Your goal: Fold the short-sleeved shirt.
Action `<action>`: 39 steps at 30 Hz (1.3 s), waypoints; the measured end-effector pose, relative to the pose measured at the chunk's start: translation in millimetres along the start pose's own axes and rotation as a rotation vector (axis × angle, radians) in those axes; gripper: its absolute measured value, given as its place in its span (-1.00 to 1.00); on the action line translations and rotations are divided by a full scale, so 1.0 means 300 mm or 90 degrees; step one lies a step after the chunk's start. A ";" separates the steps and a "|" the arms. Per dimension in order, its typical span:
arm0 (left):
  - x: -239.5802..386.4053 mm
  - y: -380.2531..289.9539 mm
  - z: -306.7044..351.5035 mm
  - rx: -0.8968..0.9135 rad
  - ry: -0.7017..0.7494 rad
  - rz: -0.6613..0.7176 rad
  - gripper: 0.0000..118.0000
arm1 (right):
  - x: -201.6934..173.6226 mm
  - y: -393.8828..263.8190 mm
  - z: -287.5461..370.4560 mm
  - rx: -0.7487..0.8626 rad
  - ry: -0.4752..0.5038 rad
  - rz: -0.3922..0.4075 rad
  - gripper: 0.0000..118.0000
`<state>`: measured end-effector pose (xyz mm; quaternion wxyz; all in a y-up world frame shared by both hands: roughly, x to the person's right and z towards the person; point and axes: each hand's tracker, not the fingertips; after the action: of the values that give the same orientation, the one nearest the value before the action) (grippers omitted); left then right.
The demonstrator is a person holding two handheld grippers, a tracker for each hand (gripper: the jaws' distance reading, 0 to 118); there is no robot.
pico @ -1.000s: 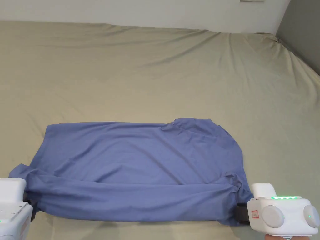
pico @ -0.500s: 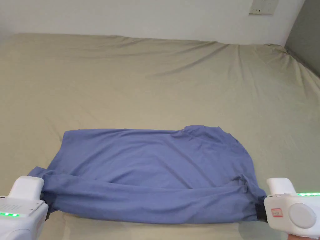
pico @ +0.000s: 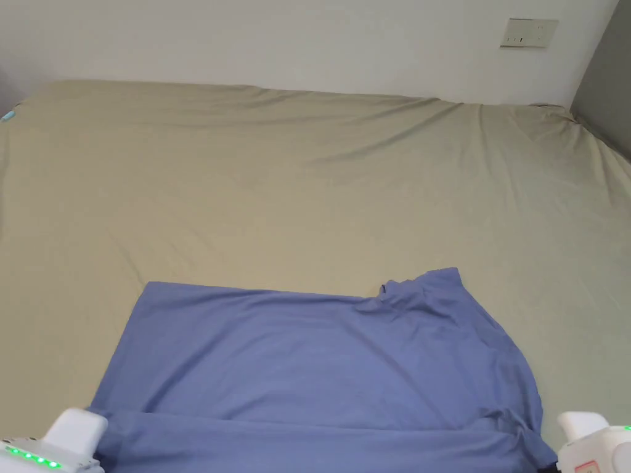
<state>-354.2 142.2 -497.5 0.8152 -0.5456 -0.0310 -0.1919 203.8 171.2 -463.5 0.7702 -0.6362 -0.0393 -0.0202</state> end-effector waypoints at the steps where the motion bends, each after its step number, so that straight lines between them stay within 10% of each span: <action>1: 0.009 -0.012 -0.032 -0.013 0.001 -0.003 -0.92 | 0.004 -0.009 -0.042 0.000 0.001 0.002 -0.82; 5: 0.028 -0.019 -0.057 -0.010 0.001 0.008 -0.82 | 0.022 -0.022 -0.123 0.012 0.006 -0.026 -0.64; 7: 0.021 -0.002 -0.042 -0.011 0.004 0.008 -0.25 | 0.013 -0.008 -0.096 0.016 -0.008 -0.017 0.25; 9: 0.007 0.016 -0.028 -0.004 0.028 0.009 -0.10 | 0.024 0.020 -0.074 0.032 -0.080 0.014 0.41; 11: -0.018 0.045 0.017 0.030 0.039 0.031 0.62 | 0.019 0.051 -0.005 0.097 -0.102 0.019 0.79; 13: -0.045 0.087 0.103 0.110 0.019 0.081 0.91 | 0.017 0.088 0.096 0.169 -0.088 0.006 0.79; 18: -0.079 0.227 0.376 0.342 0.021 0.170 0.90 | -0.129 0.154 0.416 0.424 -0.077 0.055 0.79; 22: -0.067 0.313 0.600 0.527 0.036 0.232 0.71 | -0.294 0.158 0.634 0.604 -0.079 0.112 0.79; 25: -0.021 0.358 0.719 0.628 0.065 0.237 0.03 | -0.416 0.148 0.726 0.691 -0.095 0.147 0.57; 29: 0.065 0.395 0.775 0.686 0.099 0.199 -0.76 | -0.531 0.141 0.766 0.749 -0.070 0.172 -0.93; 39: 0.130 0.468 0.707 0.679 0.069 0.176 -1.00 | -0.597 0.197 0.644 0.725 -0.058 0.188 -0.97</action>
<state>-235.6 369.1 -525.2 0.9965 -0.0455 -0.0098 -0.0690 23.4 368.8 -500.7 0.9827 -0.1217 0.0121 0.1390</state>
